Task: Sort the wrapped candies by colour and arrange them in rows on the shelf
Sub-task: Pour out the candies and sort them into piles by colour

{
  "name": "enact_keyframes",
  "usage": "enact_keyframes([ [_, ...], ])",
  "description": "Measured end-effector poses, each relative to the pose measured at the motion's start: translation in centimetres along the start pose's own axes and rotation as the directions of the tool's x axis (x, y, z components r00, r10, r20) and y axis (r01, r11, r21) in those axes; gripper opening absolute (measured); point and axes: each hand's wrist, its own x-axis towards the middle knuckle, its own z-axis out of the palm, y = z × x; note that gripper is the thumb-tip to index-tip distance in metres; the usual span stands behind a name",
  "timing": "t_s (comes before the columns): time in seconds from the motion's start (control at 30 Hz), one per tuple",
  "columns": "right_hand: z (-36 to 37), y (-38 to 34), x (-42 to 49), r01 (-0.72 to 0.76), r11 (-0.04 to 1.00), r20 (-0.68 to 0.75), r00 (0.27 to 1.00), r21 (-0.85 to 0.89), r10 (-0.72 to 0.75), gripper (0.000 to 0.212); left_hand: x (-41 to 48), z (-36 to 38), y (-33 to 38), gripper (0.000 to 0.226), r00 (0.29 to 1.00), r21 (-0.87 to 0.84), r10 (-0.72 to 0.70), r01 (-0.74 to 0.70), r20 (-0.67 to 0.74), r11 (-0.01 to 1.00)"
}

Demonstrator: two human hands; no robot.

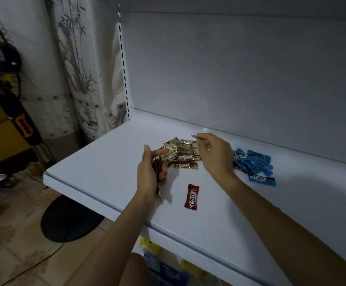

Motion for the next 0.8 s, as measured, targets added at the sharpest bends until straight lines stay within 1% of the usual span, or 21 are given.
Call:
enact_keyframes([
  [0.03,0.5,0.2,-0.1,0.089,0.988,0.059,0.995,-0.129,-0.082,0.023,0.0,-0.1,0.1,0.061,1.000,-0.030,-0.012,0.012,0.013,0.999],
  [0.1,1.7,0.9,-0.5,0.218,0.926,0.224,0.963,-0.307,-0.152,0.025,-0.1,-0.2,0.1,0.070,0.999,-0.069,-0.025,0.027,0.034,0.997],
  [0.13,2.2,1.3,-0.6,0.250,0.900,0.283,0.947,-0.358,-0.150,0.028,-0.1,-0.3,0.1,0.073,0.999,-0.079,-0.028,0.031,0.042,0.996],
  [0.17,2.6,1.6,-0.7,0.254,0.887,0.308,0.942,-0.386,-0.135,0.031,-0.2,-0.4,0.2,0.076,0.998,-0.088,-0.030,0.035,0.052,0.996],
  [0.23,3.1,1.9,-0.6,0.229,0.882,0.319,0.943,-0.412,-0.096,0.035,-0.3,-0.4,0.3,0.080,0.997,-0.099,-0.028,0.035,0.073,0.995],
  [0.3,2.9,1.4,-0.7,0.225,0.904,0.288,0.950,-0.363,-0.121,0.036,-0.5,-0.4,0.3,0.083,0.995,-0.098,-0.017,0.027,0.095,0.995],
  [0.33,2.6,0.8,-1.0,0.216,0.940,0.254,0.956,-0.263,-0.148,0.035,-0.4,-0.5,0.3,0.083,0.995,-0.100,-0.014,0.024,0.104,0.995],
  [0.37,2.2,-0.1,-1.6,0.191,0.977,0.231,0.959,-0.098,-0.164,0.032,-0.4,-0.5,0.2,0.083,0.994,-0.105,-0.011,0.023,0.108,0.994],
  [0.4,1.7,-1.2,-2.3,0.140,0.985,0.248,0.955,0.103,-0.161,0.026,-0.3,-0.6,0.2,0.083,0.994,-0.113,-0.009,0.022,0.108,0.993],
  [0.43,1.1,-2.3,-3.2,0.070,0.957,0.316,0.935,0.283,-0.162,0.021,-0.3,-0.5,0.2,0.082,0.994,-0.121,-0.008,0.021,0.108,0.992],
  [0.47,0.4,-3.4,-4.1,0.002,0.917,0.406,0.896,0.398,-0.179,0.019,-0.2,-0.5,0.2,0.081,0.994,-0.134,-0.010,0.024,0.108,0.991],
  [0.5,-0.2,-4.1,-5.0,-0.031,0.900,0.495,0.843,0.435,-0.210,0.021,-0.2,-0.5,0.3,0.079,0.994,-0.161,-0.014,0.032,0.108,0.986],
  [0.57,-1.0,-5.0,-6.5,0.017,0.910,0.624,0.723,0.414,-0.297,0.031,-0.3,-0.4,0.5,0.072,0.996,-0.224,-0.019,0.039,0.091,0.974],
  [0.6,-1.2,-5.1,-6.9,0.078,0.919,0.658,0.675,0.386,-0.333,0.036,-0.2,-0.4,0.5,0.069,0.997,-0.236,-0.022,0.038,0.073,0.971],
  [0.63,-1.3,-5.2,-7.1,0.150,0.927,0.679,0.642,0.343,-0.355,0.041,-0.2,-0.4,0.5,0.065,0.998,-0.242,-0.025,0.037,0.055,0.970],
  [0.67,-1.3,-5.3,-7.1,0.221,0.932,0.690,0.627,0.286,-0.361,0.046,-0.1,-0.5,0.4,0.060,0.999,-0.252,-0.032,0.041,0.042,0.967],
  [0.73,-1.3,-5.5,-7.0,0.338,0.922,0.694,0.619,0.189,-0.369,0.051,0.0,-0.7,0.4,0.050,0.997,-0.298,-0.069,0.074,0.028,0.952],
  [0.8,-1.3,-5.5,-7.0,0.402,0.901,0.690,0.607,0.162,-0.394,0.053,0.2,-0.8,0.4,0.046,0.994,-0.357,-0.109,0.109,0.021,0.928],
])
